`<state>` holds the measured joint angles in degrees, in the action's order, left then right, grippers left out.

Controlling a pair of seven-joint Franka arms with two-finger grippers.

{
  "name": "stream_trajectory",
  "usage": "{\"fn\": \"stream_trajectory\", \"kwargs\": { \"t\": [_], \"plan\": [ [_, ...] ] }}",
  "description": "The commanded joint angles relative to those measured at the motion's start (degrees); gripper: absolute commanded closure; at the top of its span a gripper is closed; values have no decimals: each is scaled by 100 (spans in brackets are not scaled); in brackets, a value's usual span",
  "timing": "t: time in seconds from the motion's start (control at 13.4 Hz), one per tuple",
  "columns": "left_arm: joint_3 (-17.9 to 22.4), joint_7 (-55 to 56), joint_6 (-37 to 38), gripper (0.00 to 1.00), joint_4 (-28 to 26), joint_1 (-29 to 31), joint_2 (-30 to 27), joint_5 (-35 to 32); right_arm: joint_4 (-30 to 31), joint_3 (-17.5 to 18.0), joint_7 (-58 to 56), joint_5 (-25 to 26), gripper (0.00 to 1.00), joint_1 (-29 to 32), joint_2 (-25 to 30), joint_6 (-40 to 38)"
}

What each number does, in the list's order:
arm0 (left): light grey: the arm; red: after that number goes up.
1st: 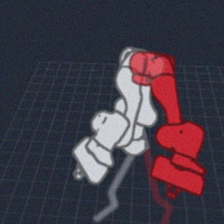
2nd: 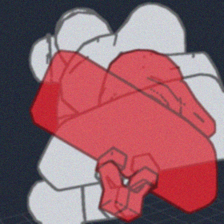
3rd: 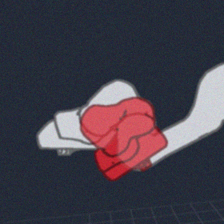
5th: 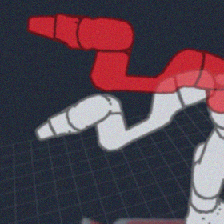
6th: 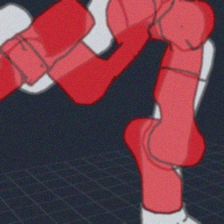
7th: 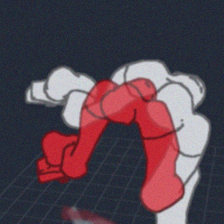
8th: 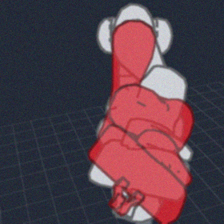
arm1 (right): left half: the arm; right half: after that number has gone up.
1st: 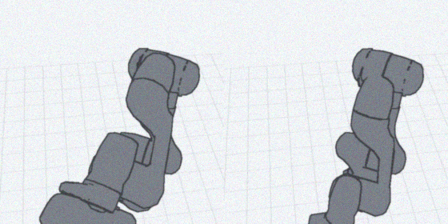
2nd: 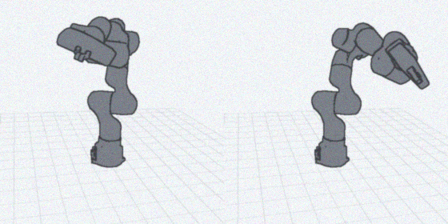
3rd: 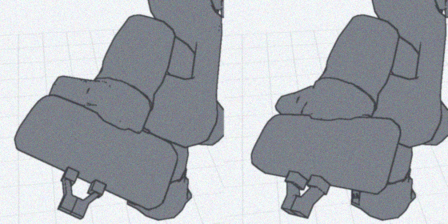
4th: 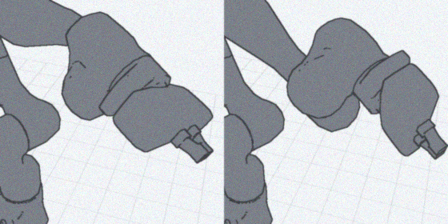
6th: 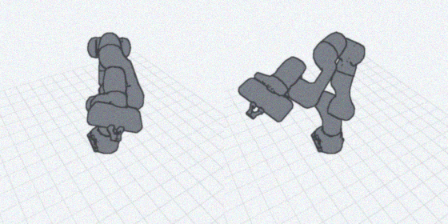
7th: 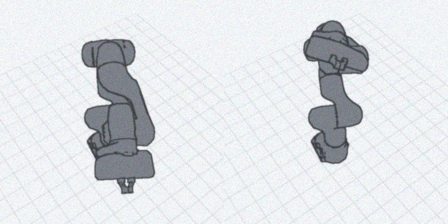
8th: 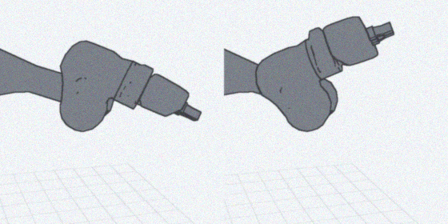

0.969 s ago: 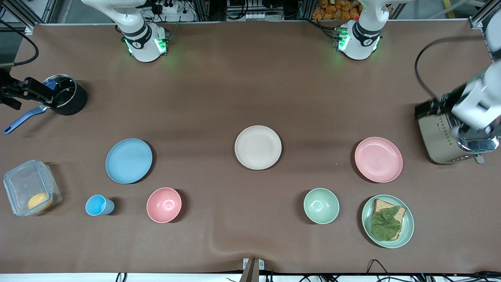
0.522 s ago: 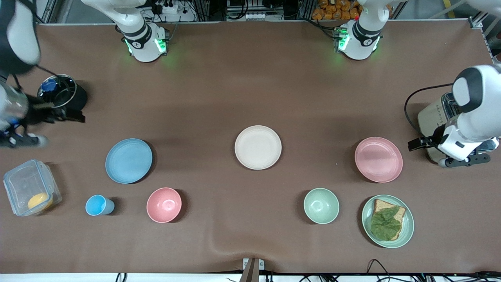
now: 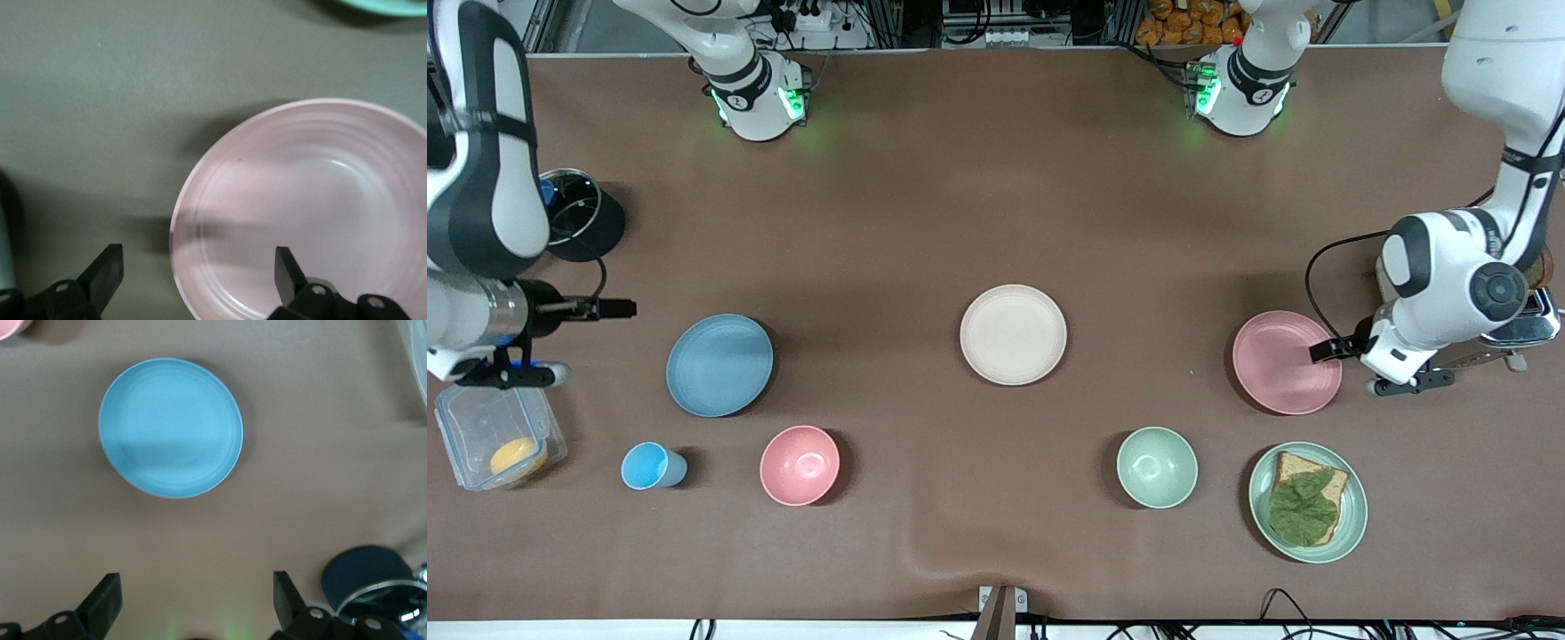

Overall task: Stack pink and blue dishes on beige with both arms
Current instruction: 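Grasp the pink plate with the left gripper while the right gripper grasps the blue plate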

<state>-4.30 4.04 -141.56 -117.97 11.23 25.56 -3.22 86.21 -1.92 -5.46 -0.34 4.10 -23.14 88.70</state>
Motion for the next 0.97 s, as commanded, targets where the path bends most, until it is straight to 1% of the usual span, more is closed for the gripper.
{"fn": "stream_trajectory", "kwargs": {
  "t": [0.0,0.07,0.22,0.37,0.6,0.67,0.82,0.89],
  "plan": [
    [-19,9,-169,0,-138,37,-96,-100,-131,60,-140,-46,0,100,-269,77],
    [-19,17,-292,0,-147,63,-17,-100,-149,51,-105,-28,0,21,-313,60],
    [-10,17,-381,0,-156,64,71,-100,-149,60,-183,-46,0,73,-532,182],
    [-1,9,-398,0,-156,72,124,-100,-114,60,-192,-37,0,99,-831,568],
    [-1,-53,-503,0,-147,266,204,-187,-79,69,-201,-46,0,196,-1227,1095],
    [-1,-53,-530,5,-147,266,204,-188,-70,69,-201,-46,0,222,-1367,1262],
    [-1,-53,-530,26,-147,266,212,-188,26,69,-219,-46,0,240,-1448,1351],
    [-1,-53,-530,34,-147,257,212,-188,140,69,-219,-46,0,240,-1465,1543]
  ]
}}
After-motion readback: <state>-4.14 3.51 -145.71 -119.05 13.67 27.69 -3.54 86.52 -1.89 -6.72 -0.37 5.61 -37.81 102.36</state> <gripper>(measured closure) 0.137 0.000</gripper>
